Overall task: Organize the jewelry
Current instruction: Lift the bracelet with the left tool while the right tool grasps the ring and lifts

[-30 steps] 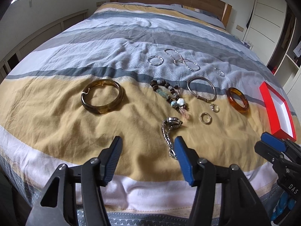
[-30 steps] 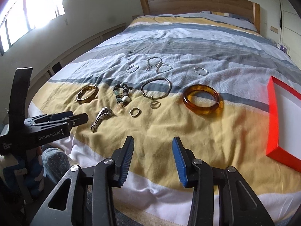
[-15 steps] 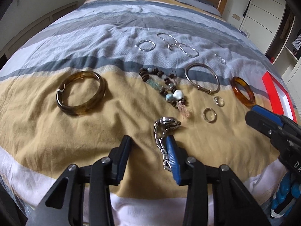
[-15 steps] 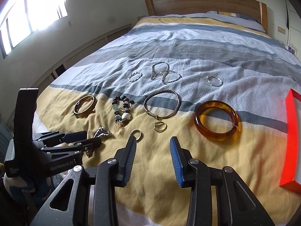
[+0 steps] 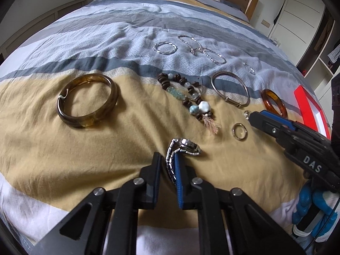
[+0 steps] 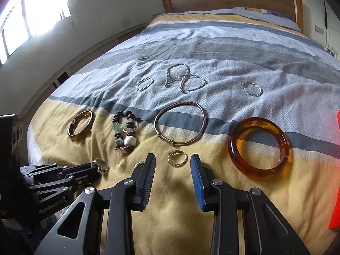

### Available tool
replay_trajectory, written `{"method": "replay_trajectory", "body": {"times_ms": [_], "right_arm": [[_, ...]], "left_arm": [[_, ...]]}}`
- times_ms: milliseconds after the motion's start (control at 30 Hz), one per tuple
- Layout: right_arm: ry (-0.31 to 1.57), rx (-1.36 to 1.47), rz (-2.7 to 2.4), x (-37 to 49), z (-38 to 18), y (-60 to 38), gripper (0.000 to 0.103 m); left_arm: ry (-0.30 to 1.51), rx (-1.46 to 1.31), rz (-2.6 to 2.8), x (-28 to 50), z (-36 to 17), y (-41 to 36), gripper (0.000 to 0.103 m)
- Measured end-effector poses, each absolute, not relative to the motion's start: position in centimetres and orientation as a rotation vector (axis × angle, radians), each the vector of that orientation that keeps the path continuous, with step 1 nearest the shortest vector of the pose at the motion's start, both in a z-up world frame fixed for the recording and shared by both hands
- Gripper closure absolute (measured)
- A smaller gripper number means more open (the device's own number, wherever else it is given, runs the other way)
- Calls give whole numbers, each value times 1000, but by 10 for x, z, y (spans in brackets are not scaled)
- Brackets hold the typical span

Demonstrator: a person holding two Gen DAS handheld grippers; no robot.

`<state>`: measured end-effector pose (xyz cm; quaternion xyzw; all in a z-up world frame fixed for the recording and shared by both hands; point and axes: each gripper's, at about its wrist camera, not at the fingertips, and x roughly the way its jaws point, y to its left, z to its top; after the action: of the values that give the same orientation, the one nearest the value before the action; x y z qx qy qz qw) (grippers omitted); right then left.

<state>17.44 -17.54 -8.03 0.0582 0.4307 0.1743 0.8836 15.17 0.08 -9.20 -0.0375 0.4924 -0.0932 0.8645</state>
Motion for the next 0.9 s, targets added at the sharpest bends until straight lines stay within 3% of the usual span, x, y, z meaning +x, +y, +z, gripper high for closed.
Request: {"method": "replay_trajectory", "body": {"times_ms": [267, 333, 900], "right_arm": [[918, 126, 361, 185, -95, -175, 77], [921, 120, 360, 186, -97, -174, 83], [869, 100, 363, 148, -58, -186, 84]], "left_arm": [[1031, -93, -199, 153, -93, 2, 92], [1030, -92, -200, 153, -93, 3, 93], [972, -137, -194, 139, -62, 8, 98]]}}
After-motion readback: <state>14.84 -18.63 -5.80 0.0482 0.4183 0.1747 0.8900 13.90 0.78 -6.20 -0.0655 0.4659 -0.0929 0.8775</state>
